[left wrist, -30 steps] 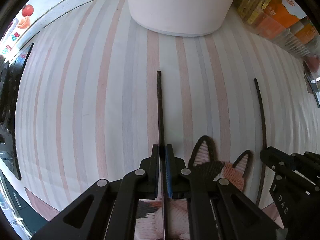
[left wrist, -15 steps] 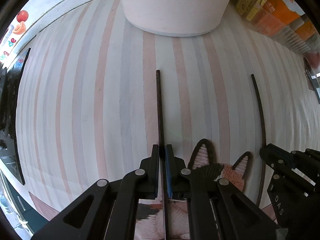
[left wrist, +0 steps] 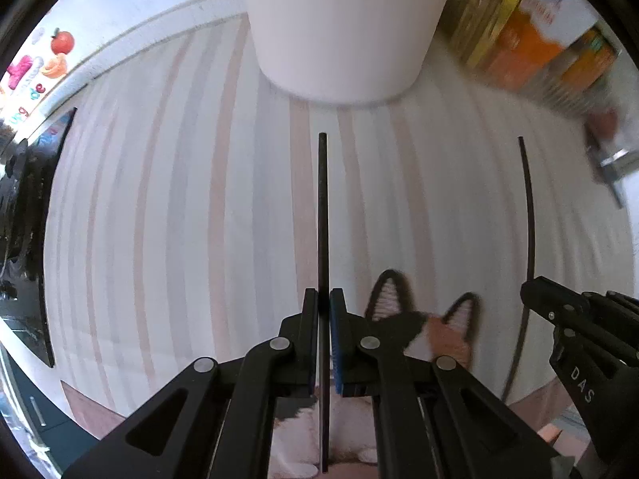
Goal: Organize utensils
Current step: 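Lift both held dark chopsticks upright and carry them toward the beige holder, then insert both dark chopsticks into the beige holder and open both tools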
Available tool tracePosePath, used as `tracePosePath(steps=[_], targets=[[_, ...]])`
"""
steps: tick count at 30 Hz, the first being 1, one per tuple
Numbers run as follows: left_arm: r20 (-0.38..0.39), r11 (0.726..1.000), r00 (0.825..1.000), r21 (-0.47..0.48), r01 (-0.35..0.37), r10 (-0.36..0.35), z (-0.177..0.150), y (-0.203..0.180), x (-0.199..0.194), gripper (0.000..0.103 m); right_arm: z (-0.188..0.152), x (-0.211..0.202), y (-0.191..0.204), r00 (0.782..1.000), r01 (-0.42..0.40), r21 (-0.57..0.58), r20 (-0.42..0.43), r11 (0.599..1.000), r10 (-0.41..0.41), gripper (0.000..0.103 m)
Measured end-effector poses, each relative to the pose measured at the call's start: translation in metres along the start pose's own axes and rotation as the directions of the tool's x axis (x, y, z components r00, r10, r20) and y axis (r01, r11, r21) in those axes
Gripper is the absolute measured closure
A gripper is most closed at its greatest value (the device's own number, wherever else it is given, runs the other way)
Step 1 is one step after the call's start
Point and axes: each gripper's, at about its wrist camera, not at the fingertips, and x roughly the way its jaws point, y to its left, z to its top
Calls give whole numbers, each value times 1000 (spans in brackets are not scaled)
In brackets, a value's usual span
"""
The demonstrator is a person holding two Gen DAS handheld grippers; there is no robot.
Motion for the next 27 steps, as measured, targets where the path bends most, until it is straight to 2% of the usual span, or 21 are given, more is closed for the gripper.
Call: tracePosePath(steps=[3,6,9,12,15,19,21,23,24,27], targets=[[83,1000,996,-7,21,-20,2,1,-33,100,-5,-23,-6,998,-19,-2,59,1000,19,97],[180,999,983,-6,45,-43,7,1,-73,100,-10,-55,-8,989,-40,-10,139,999,41,98],[278,998,959,2,64,-62,15,1,-116,100,-11,-89,-11,973,-58,-11,224,998,59,98],[371,995,924,8,96,-93,29,2,-163,100,-3,-125,-10,949,-84,-13,304,996,84,98],[456,990,880,10,143,-132,49,2,-209,100,7,-168,-13,911,-119,-13,396,993,115,98],[549,978,815,32,205,-189,87,-2,-269,100,38,-241,-18,831,-172,-31,533,985,162,98],[588,979,787,38,202,-185,107,-1,-288,100,55,-280,-20,784,-198,-53,591,979,190,98],[616,981,769,35,190,-171,127,1,-300,101,72,-311,-18,742,-210,-76,637,975,209,98],[628,983,763,27,179,-156,137,3,-303,101,79,-321,-18,729,-213,-86,650,973,217,98],[637,988,762,1,154,-119,166,12,-301,101,113,-346,-13,682,-200,-92,702,976,206,98]])
